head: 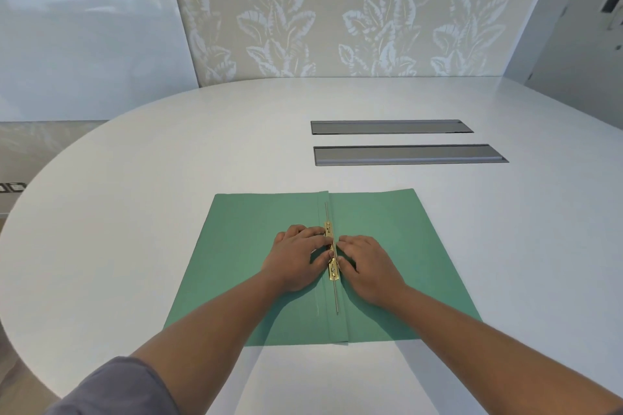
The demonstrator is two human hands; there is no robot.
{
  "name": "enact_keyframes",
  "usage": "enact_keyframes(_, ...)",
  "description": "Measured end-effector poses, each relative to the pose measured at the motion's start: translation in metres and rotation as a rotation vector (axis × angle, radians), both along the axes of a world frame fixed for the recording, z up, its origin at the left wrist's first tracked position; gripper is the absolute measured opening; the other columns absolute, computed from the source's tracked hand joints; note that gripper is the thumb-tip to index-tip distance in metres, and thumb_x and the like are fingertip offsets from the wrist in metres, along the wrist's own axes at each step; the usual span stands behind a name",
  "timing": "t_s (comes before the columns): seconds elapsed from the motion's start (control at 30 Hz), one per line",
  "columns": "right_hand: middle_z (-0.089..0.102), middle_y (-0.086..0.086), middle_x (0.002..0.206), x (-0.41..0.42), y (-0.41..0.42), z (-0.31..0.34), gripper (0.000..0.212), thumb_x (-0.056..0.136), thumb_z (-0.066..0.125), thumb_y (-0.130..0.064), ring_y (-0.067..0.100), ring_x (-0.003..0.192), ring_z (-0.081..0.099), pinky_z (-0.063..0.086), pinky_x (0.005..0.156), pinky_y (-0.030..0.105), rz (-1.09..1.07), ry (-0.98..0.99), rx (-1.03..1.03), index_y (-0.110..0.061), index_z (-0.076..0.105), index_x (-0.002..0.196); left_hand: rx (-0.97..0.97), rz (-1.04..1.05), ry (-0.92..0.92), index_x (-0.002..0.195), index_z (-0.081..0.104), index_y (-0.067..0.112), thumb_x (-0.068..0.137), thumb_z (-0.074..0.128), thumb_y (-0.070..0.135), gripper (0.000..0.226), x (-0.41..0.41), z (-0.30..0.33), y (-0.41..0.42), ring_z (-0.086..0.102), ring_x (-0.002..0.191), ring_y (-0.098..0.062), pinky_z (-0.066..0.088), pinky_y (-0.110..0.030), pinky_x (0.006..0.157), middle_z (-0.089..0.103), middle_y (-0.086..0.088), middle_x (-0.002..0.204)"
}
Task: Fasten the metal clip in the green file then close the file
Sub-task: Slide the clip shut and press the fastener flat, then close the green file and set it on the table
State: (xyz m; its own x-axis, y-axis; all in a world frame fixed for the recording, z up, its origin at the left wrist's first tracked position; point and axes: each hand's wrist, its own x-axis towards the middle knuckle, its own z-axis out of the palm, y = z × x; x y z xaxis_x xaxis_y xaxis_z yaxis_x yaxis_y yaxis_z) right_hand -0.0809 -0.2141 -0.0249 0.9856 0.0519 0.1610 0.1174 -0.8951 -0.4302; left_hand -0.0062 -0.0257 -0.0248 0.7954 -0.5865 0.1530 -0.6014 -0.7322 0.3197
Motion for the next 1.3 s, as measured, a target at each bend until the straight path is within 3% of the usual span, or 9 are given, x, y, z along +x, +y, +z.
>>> enact_keyframes(0.17,0.039,-0.004,0.164,-0.012,-0.003,-0.005,0.059,0.105,0.031,-0.052,0.021,0.152,0.029,0.023,0.125,0.042,0.015,0.092,-0.139,-0.023,0.043,0.155,0.008,-0.007,0.011,0.137,0.055,0.042,0.097,0.034,0.061,0.049,0.0,0.001,0.0,0.036,0.136,-0.019,0.029,-0.044,0.106,0.048,0.018,0.151)
enact_keyframes(0.27,0.037,-0.004,0.165,-0.013,-0.003,-0.004,0.062,0.104,0.029,-0.054,0.022,0.153,0.026,0.022,0.126,0.044,0.012,0.096,-0.149,-0.024,0.041,0.156,-0.042,-0.031,0.049,0.137,0.058,0.038,0.102,0.042,0.044,0.04,0.004,0.002,0.001,0.039,0.136,-0.019,0.031,-0.043,0.109,0.051,0.015,0.149)
enact_keyframes(0.4,0.036,-0.006,0.165,-0.014,-0.002,-0.004,0.062,0.103,0.028,-0.055,0.022,0.153,0.026,0.022,0.125,0.043,0.002,0.091,-0.156,-0.027,0.038,0.157,-0.155,-0.058,0.05,0.128,0.068,0.02,0.1,0.054,0.026,0.032,0.009,0.008,0.013,0.058,0.124,-0.025,0.045,-0.041,0.105,0.066,0.002,0.134)
enact_keyframes(0.53,0.035,-0.008,0.165,-0.014,-0.001,-0.005,0.059,0.103,0.027,-0.052,0.023,0.152,0.026,0.025,0.122,0.045,0.001,0.082,-0.176,-0.031,0.035,0.157,-0.108,0.21,0.012,0.132,0.063,0.026,0.095,0.059,0.043,0.041,0.011,0.011,0.031,0.05,0.132,-0.024,0.04,-0.041,0.106,0.059,0.006,0.141)
enact_keyframes(0.77,0.035,-0.008,0.165,-0.01,0.001,-0.004,0.059,0.102,0.028,-0.053,0.023,0.152,0.025,0.023,0.123,0.046,-0.005,0.099,-0.16,-0.032,0.035,0.157,0.046,0.618,0.244,0.141,0.046,0.031,0.087,0.048,0.067,0.065,0.014,0.019,0.057,0.021,0.146,-0.033,0.021,-0.054,0.112,0.032,-0.002,0.16)
enact_keyframes(0.87,0.034,-0.008,0.165,-0.01,0.001,-0.005,0.06,0.102,0.027,-0.053,0.023,0.153,0.025,0.023,0.122,0.046,-0.006,0.099,-0.166,-0.033,0.035,0.157,0.07,0.749,0.358,0.142,0.042,0.032,0.075,0.049,0.074,0.079,0.016,0.03,0.065,0.024,0.141,-0.037,0.024,-0.056,0.108,0.031,-0.005,0.155)
enact_keyframes(1.03,0.034,-0.008,0.165,-0.011,0.001,-0.006,0.062,0.101,0.024,-0.055,0.024,0.152,0.025,0.023,0.121,0.047,-0.004,0.099,-0.176,-0.032,0.034,0.157,0.04,0.942,0.491,0.134,0.04,0.027,0.067,0.054,0.046,0.07,0.026,0.045,0.082,0.031,0.125,-0.033,0.032,-0.051,0.096,0.036,-0.009,0.132)
enact_keyframes(1.1,0.035,-0.008,0.165,-0.011,0.001,-0.006,0.062,0.101,0.023,-0.055,0.023,0.152,0.025,0.023,0.121,0.047,-0.004,0.098,-0.175,-0.031,0.034,0.157,-0.004,0.984,0.524,0.133,0.038,0.024,0.064,0.062,0.045,0.076,0.03,0.049,0.089,0.03,0.12,-0.033,0.036,-0.048,0.097,0.033,-0.01,0.123)
enact_keyframes(1.3,0.034,-0.008,0.165,-0.012,0.002,-0.005,0.062,0.101,0.023,-0.054,0.024,0.153,0.024,0.023,0.122,0.047,-0.002,0.1,-0.179,-0.031,0.034,0.158,0.036,0.999,0.541,0.141,0.035,0.014,0.056,0.088,0.059,0.11,0.041,0.064,0.112,0.04,0.128,-0.035,0.04,-0.042,0.097,0.042,-0.015,0.135)
